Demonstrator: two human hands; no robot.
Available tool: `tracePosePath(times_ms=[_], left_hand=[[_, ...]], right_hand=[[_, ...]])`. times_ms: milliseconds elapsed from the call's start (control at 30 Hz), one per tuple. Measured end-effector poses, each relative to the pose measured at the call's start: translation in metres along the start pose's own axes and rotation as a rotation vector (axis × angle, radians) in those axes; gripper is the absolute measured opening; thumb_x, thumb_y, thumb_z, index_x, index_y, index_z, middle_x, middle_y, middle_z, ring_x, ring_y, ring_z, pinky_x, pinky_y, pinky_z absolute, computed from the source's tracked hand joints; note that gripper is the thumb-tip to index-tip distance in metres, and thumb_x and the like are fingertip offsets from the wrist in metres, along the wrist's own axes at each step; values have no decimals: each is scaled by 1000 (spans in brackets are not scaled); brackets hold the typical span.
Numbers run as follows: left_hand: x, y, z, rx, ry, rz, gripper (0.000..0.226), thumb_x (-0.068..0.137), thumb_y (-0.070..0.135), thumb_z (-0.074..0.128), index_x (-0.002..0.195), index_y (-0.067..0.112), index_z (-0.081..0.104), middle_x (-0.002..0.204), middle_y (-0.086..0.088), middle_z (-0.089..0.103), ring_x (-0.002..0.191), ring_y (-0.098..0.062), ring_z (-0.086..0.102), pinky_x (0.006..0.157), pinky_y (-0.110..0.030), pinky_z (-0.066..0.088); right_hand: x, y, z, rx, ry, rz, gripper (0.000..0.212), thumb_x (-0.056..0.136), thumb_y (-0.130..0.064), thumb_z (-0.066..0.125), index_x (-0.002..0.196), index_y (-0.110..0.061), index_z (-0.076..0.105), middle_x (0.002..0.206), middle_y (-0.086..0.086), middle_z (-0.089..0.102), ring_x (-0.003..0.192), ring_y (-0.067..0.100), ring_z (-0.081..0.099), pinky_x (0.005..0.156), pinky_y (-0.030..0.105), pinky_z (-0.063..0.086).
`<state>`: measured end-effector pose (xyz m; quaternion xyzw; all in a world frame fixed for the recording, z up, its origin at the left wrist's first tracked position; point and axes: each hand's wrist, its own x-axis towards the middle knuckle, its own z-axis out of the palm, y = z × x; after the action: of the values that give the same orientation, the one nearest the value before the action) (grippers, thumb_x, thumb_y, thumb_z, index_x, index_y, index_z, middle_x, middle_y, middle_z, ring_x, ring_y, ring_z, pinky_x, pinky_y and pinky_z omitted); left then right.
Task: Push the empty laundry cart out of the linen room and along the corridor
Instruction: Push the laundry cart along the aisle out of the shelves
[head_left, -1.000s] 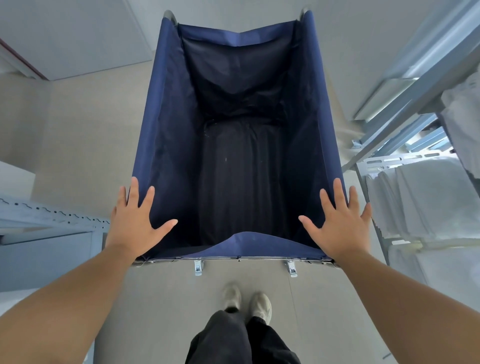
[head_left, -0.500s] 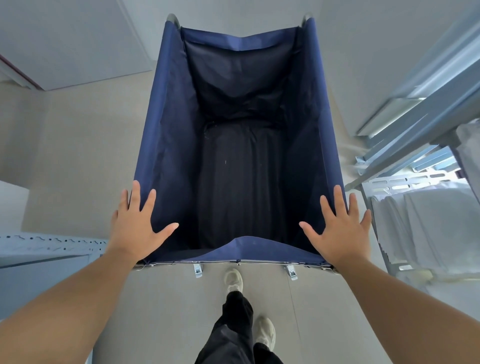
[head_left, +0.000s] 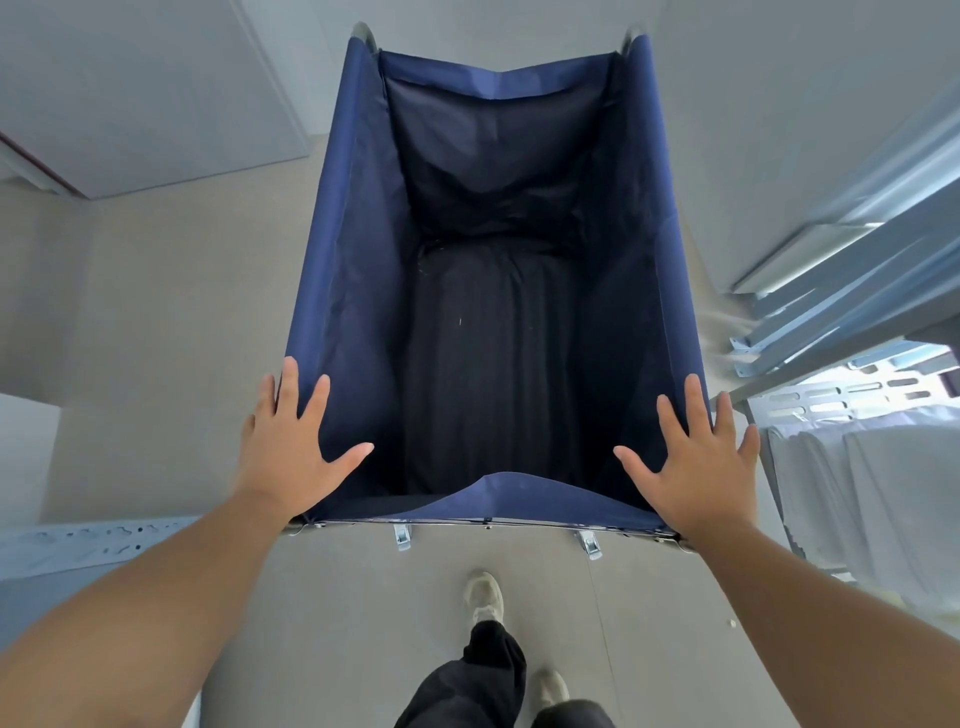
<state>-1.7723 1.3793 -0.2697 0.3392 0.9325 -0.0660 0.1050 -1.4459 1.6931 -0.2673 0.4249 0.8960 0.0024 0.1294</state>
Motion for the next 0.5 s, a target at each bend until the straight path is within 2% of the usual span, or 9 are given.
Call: tracePosePath(times_ms=[267, 500], left_hand=[[47, -11, -10, 17, 15, 10, 108, 76, 90, 27, 160, 23, 23, 171, -15, 0, 154, -45, 12, 113, -59, 36], [83, -19, -14, 15, 30, 34, 107, 77, 89, 31, 159, 21, 27, 170, -17, 4, 153, -47, 15, 111, -61, 37]], right_hand=[[37, -18, -12, 13, 13, 6, 87, 88, -81, 22, 153, -25, 38, 170, 6, 11, 154, 39, 16, 117, 65, 21], [68, -30, -24, 36, 2, 2, 91, 86, -83, 14, 153, -26, 38, 171, 6, 10, 154, 39, 15, 117, 66, 21]])
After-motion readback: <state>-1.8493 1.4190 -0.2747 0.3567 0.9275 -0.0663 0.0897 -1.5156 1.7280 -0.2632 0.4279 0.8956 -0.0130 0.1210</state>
